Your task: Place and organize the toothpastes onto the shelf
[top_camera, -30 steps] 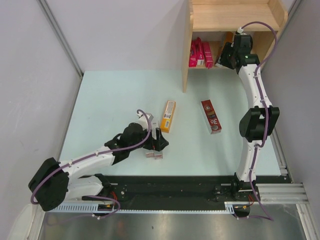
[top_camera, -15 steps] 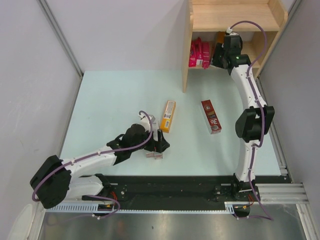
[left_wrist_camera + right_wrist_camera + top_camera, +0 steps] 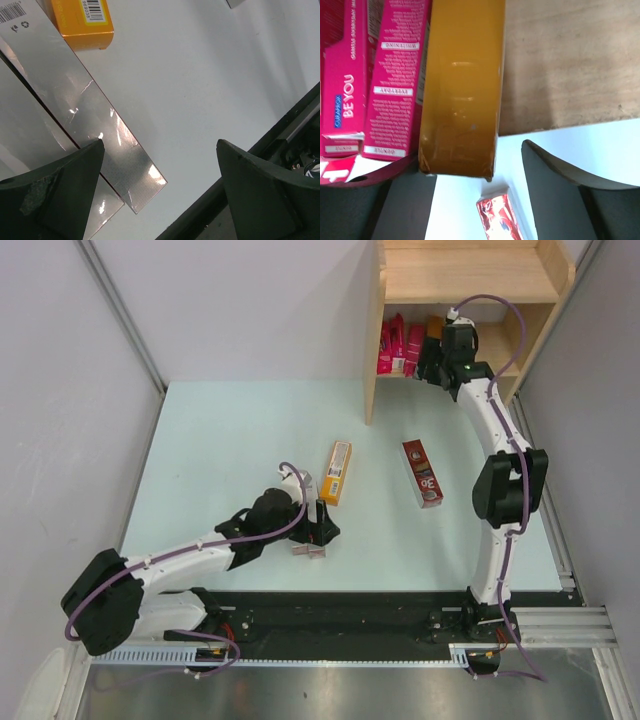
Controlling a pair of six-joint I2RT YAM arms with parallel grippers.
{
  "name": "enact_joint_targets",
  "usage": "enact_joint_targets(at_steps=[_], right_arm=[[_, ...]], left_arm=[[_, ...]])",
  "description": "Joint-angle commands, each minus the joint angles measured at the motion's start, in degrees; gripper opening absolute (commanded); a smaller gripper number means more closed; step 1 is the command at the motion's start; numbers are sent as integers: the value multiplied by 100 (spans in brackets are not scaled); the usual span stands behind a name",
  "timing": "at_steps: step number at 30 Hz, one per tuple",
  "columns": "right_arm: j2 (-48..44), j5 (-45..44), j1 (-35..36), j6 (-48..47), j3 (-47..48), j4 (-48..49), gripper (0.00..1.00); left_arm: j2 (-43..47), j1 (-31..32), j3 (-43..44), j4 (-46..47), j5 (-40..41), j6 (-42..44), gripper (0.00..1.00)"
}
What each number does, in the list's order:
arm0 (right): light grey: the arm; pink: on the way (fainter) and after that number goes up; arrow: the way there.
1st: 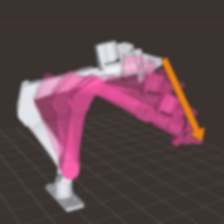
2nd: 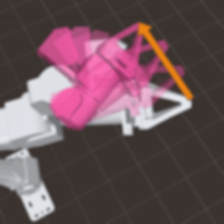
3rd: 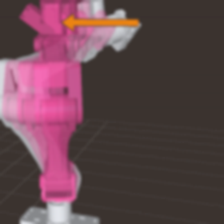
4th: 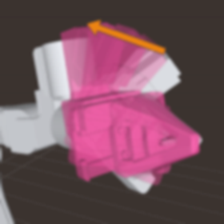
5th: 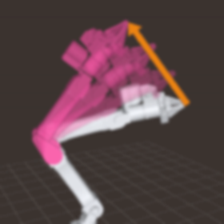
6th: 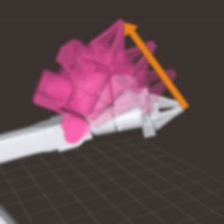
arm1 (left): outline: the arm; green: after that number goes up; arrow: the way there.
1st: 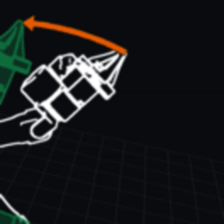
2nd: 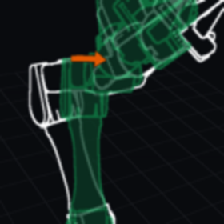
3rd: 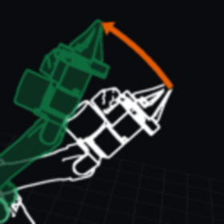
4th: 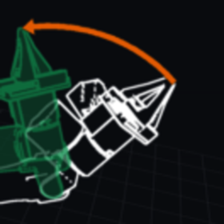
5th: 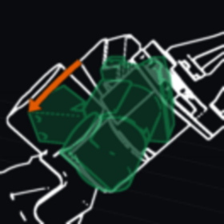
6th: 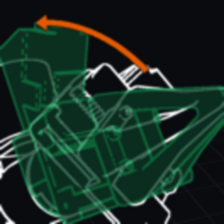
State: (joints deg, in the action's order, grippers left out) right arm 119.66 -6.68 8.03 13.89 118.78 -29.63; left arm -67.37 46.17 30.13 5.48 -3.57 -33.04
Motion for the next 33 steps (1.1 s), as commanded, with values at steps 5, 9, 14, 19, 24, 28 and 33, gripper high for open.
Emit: enact_joint_targets(at_steps=[5, 9, 14, 19, 24, 28, 33], right_arm=[[-925, 18, 32, 105, -1021, 1036, 68], [-1041, -18, 41, 79, -1164, 1240, 62], [-1067, -71, 41, 61, -1199, 1363, 62], [-1023, -158, 49, 35, -1270, 1565, 62], [-891, -176, 49, 44, -1208, 1635, 56], [-892, -281, 93, -62, -1279, 1828, 50], [-839, -194, 102, -307, -1235, 1908, 45]], left_arm=[[-65, 76, 186, 112, 50, -98, 100], [-57, 94, 186, 103, 67, -106, 100], [-65, 111, 186, 103, 76, -115, 100], [-100, 129, 204, 94, 59, -115, 100], [-100, 146, 186, 85, 76, -124, 100], [-101, 155, 186, 77, 76, -115, 100], [-144, 164, 177, 120, 59, -142, 100]])
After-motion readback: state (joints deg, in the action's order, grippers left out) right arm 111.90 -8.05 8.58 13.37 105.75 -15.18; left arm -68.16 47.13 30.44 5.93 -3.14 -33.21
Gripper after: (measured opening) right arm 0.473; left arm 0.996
